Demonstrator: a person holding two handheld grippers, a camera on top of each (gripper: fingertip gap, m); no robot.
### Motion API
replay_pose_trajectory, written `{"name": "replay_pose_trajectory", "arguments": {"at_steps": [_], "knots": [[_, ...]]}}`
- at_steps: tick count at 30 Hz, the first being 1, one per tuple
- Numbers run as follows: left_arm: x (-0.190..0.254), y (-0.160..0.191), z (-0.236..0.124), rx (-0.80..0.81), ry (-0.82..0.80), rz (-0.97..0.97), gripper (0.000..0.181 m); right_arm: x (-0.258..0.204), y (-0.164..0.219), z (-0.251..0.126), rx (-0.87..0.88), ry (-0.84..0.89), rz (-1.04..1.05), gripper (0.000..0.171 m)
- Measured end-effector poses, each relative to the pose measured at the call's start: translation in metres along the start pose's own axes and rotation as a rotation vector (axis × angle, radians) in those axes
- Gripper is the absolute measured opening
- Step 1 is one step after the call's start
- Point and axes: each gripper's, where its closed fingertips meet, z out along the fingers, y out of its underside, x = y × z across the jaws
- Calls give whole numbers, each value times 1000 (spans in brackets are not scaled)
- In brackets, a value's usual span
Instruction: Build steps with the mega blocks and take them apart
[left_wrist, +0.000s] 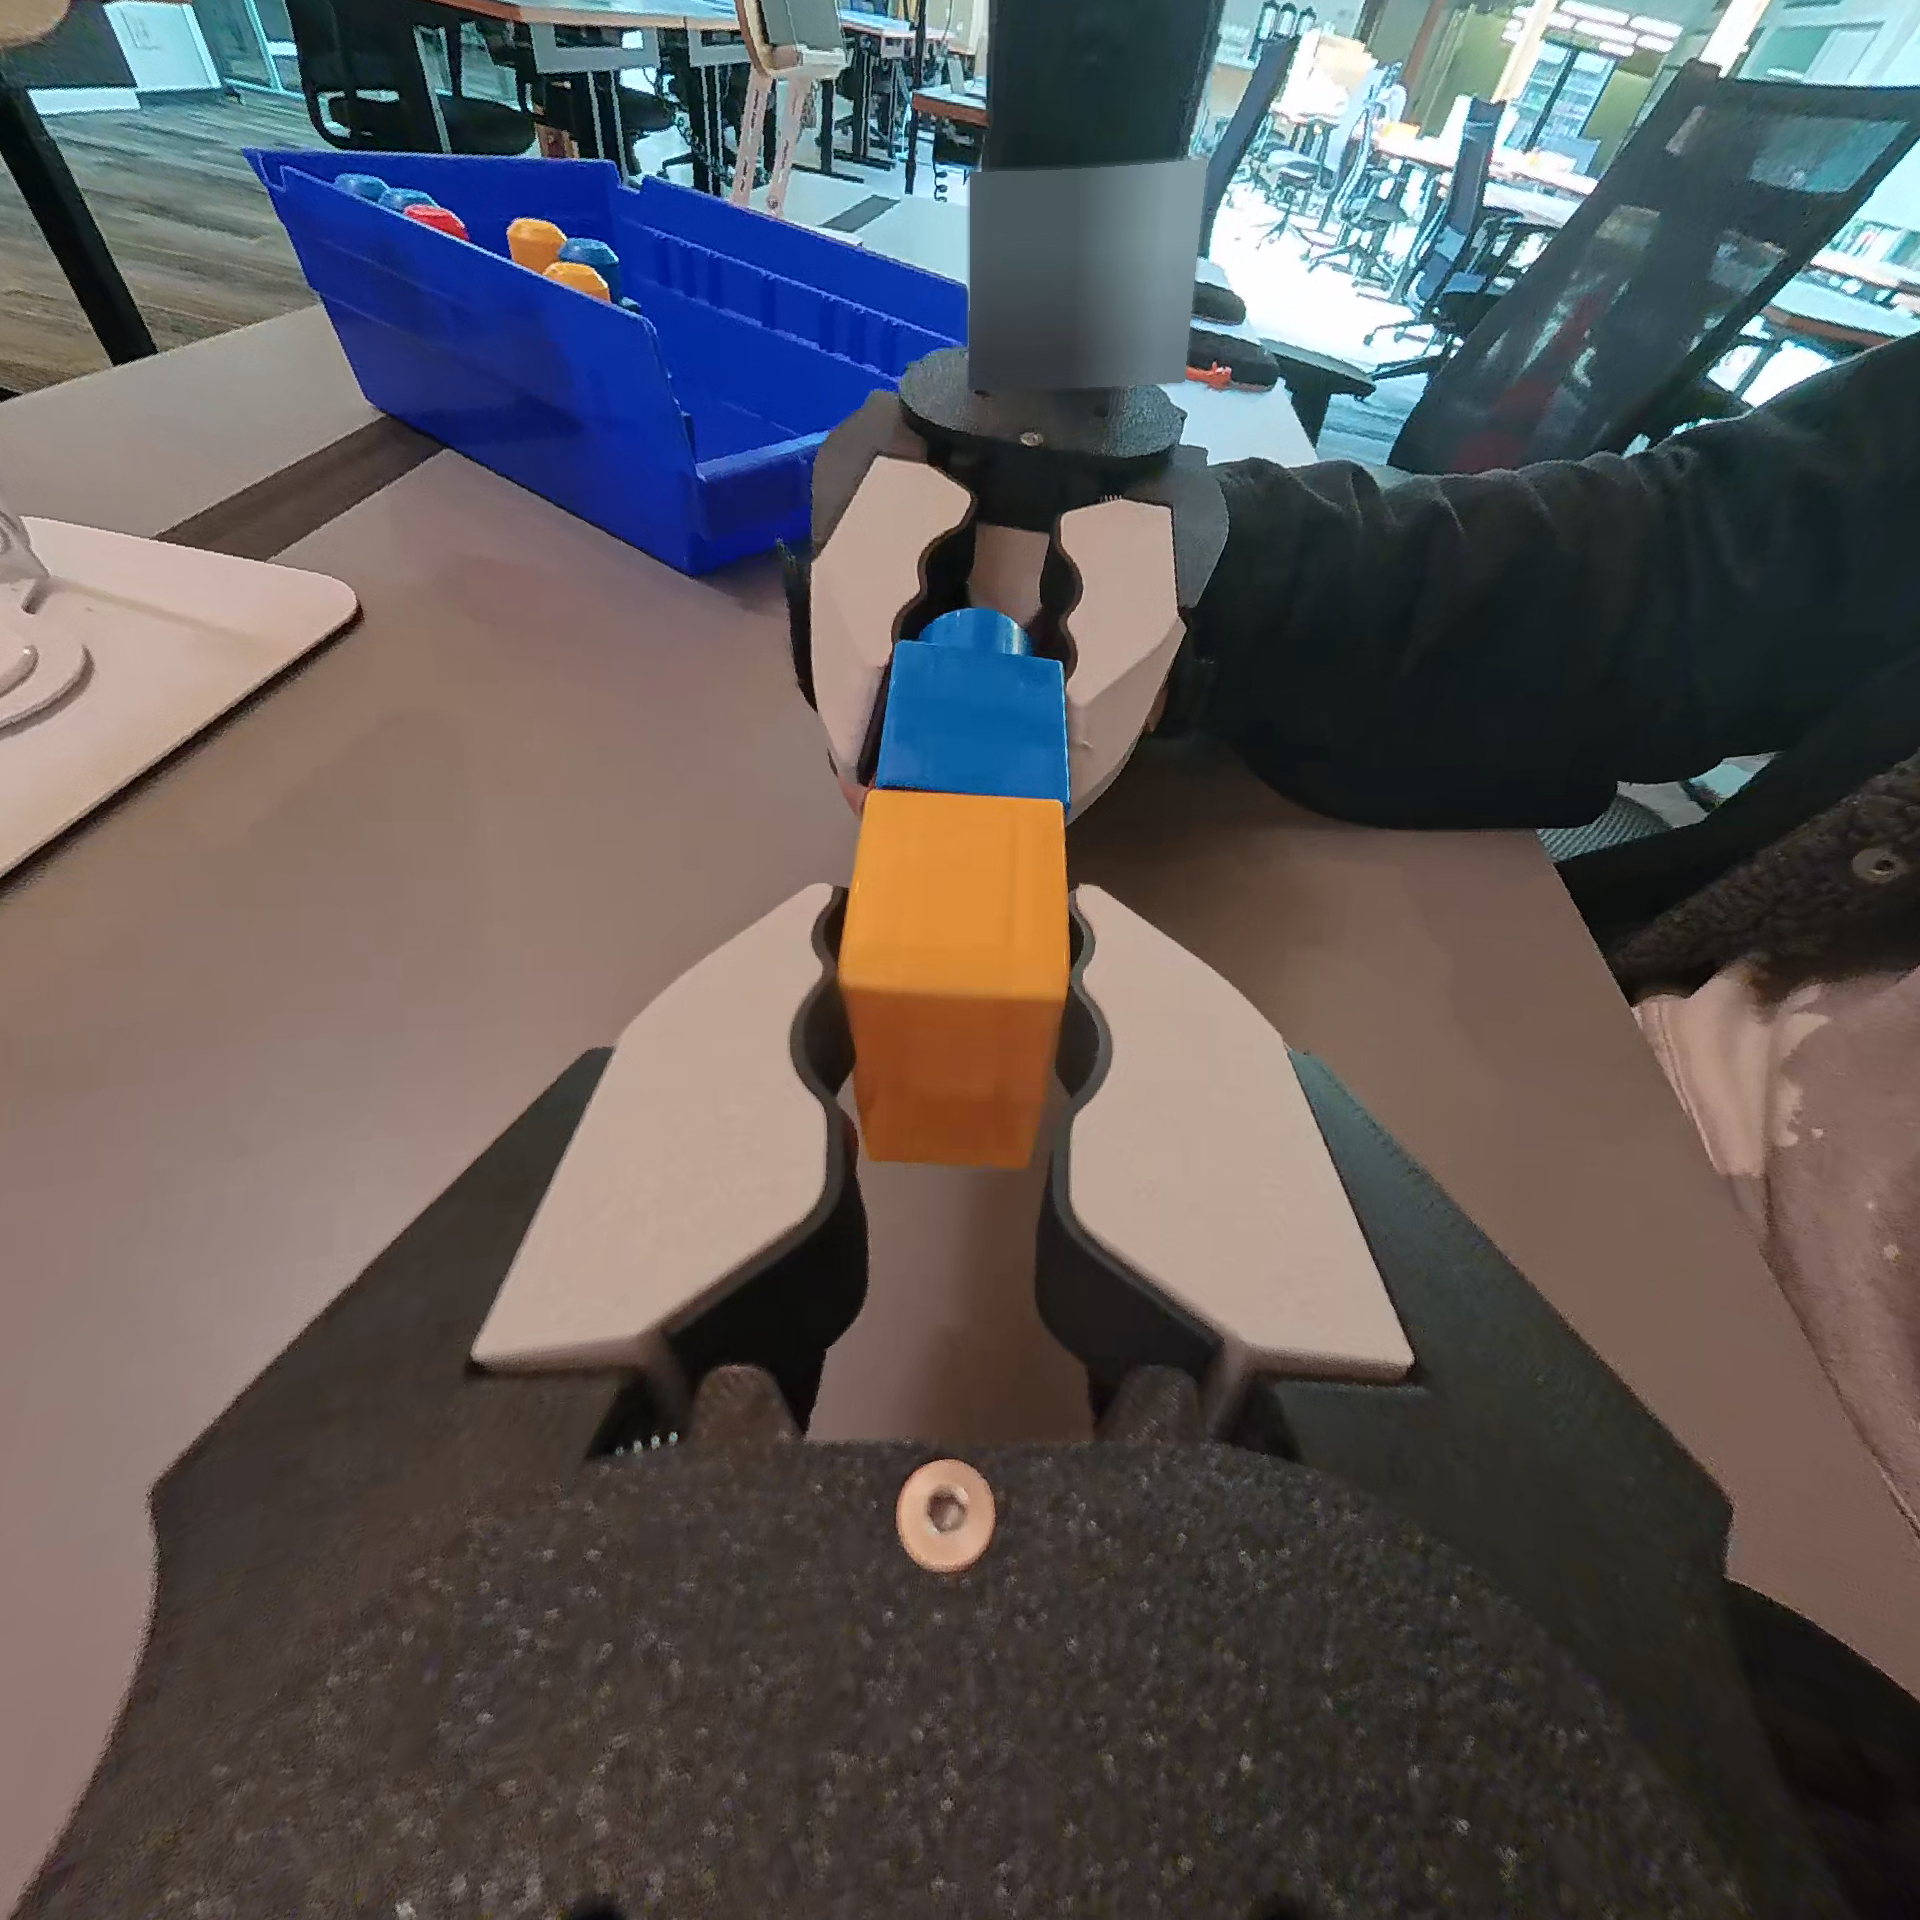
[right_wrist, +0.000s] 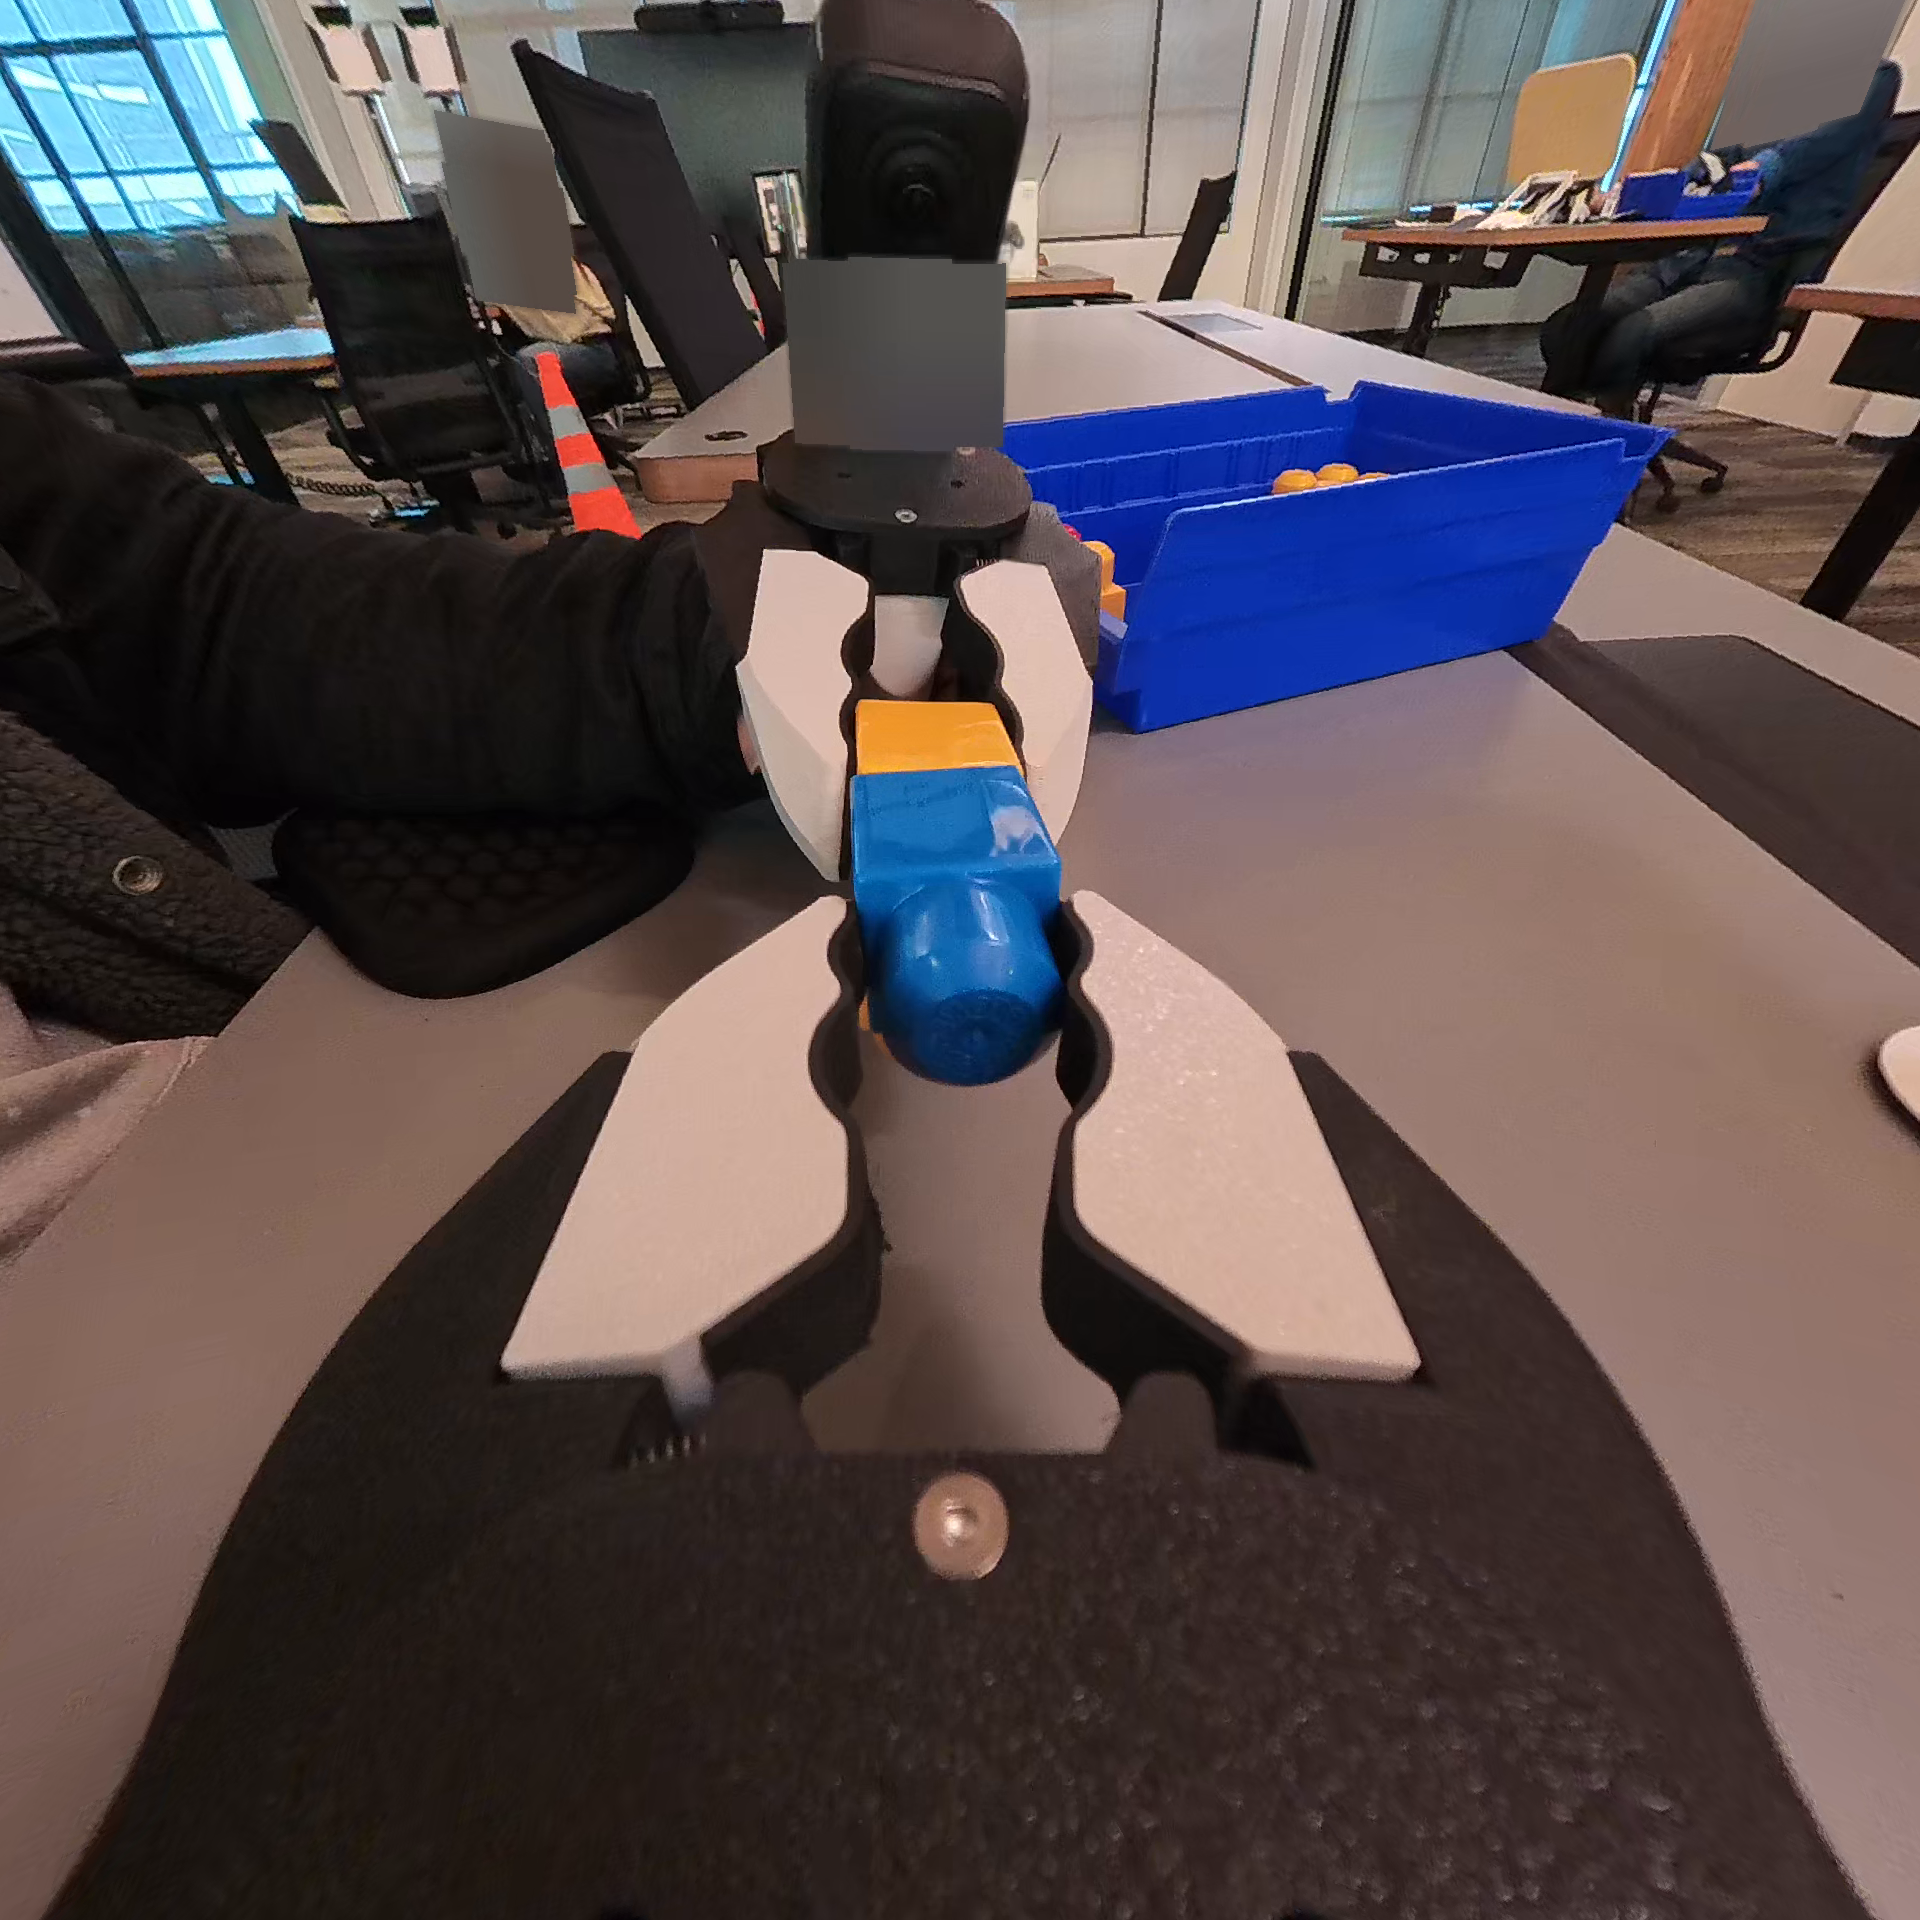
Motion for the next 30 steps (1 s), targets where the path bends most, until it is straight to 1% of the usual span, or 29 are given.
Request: {"name": "replay_pose_trajectory", "arguments": {"at_steps": [3,6,9,19,24,26,30], "knots": [[0,1,0,-16,-15,35,38,-1,2,0,-8,-11,14,35],[0,2,1,-41,-54,122,38,-2,3,-1,-16,-28,31,34],[0,4,0,-62,-67,152,38,-3,7,0,-46,-18,1,35],[0,5,0,-60,-59,138,38,-3,7,1,-53,-6,-17,34],[-1,-2,-2,0,-53,112,38,0,-5,-3,-52,14,15,35],[-4,-5,-6,40,-54,90,38,3,-13,-11,-16,23,35,38],[-7,-12,-12,101,-51,59,38,7,-22,-22,36,34,64,39]]}}
